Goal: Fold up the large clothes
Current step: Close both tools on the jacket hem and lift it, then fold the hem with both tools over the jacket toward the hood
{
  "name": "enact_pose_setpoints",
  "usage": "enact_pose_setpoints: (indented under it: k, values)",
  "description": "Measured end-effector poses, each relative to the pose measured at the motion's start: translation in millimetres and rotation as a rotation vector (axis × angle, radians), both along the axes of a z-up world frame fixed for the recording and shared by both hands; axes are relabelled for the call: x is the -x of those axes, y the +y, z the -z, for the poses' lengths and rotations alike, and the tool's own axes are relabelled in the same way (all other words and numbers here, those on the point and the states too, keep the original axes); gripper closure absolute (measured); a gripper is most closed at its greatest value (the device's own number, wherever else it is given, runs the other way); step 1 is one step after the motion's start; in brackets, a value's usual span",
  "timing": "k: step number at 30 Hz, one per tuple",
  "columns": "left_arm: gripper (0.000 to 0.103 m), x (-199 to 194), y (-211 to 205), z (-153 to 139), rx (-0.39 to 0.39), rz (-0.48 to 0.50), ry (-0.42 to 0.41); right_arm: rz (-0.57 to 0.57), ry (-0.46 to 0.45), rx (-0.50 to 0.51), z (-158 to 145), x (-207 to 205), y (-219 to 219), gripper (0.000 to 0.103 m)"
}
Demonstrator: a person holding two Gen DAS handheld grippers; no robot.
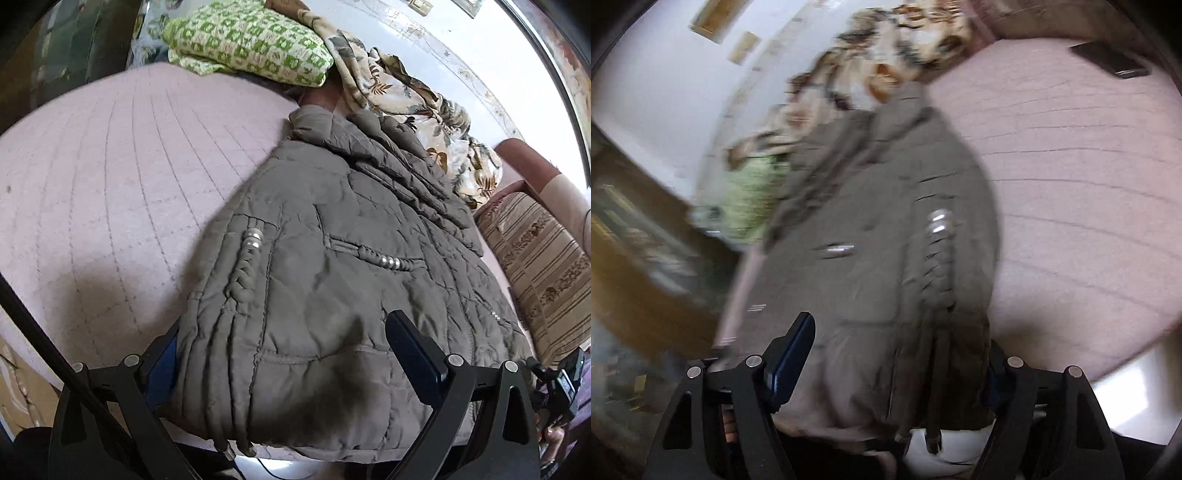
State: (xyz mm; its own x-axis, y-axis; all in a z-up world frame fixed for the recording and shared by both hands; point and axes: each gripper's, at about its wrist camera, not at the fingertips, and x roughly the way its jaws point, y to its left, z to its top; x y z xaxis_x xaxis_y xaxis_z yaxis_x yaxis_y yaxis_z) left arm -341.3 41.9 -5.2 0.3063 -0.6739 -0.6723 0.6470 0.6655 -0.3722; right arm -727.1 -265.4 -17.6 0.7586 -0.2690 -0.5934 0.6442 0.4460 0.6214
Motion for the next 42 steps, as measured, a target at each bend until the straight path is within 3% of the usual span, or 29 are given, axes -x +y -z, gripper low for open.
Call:
enact_pose_setpoints:
  k: [1,5,7,10,13,15,19,23,33,38,42]
  values:
    - [0.003,-1.3,-1.4,1.0,-0.014,-0.016,-0.007,0.04,0.051,0.003,4.8,0.6,-2.2,0.023]
    - [0.004,-0.8,-8.5,9.1,-0.112,-0.064,-0.038,0.03,0.049,-0.002,5.2,1.2,-0.9,0.023]
    - [0.004,5.7,-14.1,9.1,-0.108,-0.018,-0.042,-0.032,-0.03,-0.031,4.3,-5.2,2.5,0.027]
    - [0.004,16.9,-17.5,3.6,-0.034,0.078,-0.028,-0.108,-0.076,-0.034,4.1,-20.6,9.2,0.035]
    - [0.004,20.1,-14.3,-1.5,-0.026,0.065,-0.073,-0.108,0.039,0.013,8.2,-32.2,12.8,0.043]
    - [0.008,11.8,-12.1,4.1,-0.053,0.003,-0.062,-0.079,0.054,0.033,7.8,-31.7,14.8,0.045]
    - [0.009,14.6,-20.4,10.8,-0.144,-0.047,-0.133,-0.066,0.117,0.107,7.6,-38.8,23.0,0.046]
    - [0.009,27.5,-30.8,14.8,-0.199,-0.033,-0.209,-0.052,0.086,0.105,11.9,-35.0,21.9,0.046]
    - [0.001,28.0,-37.3,19.4,-0.229,-0.065,-0.22,0.0,-0.021,-0.01,19.8,-21.5,17.8,0.044]
    - [0.0,26.2,-39.1,18.5,-0.242,-0.066,-0.215,-0.009,-0.016,-0.036,18.4,-23.8,15.0,0.044]
    - [0.012,30.0,-36.7,14.6,-0.233,-0.056,-0.24,-0.022,-0.016,-0.007,12.7,-25.7,18.8,0.064]
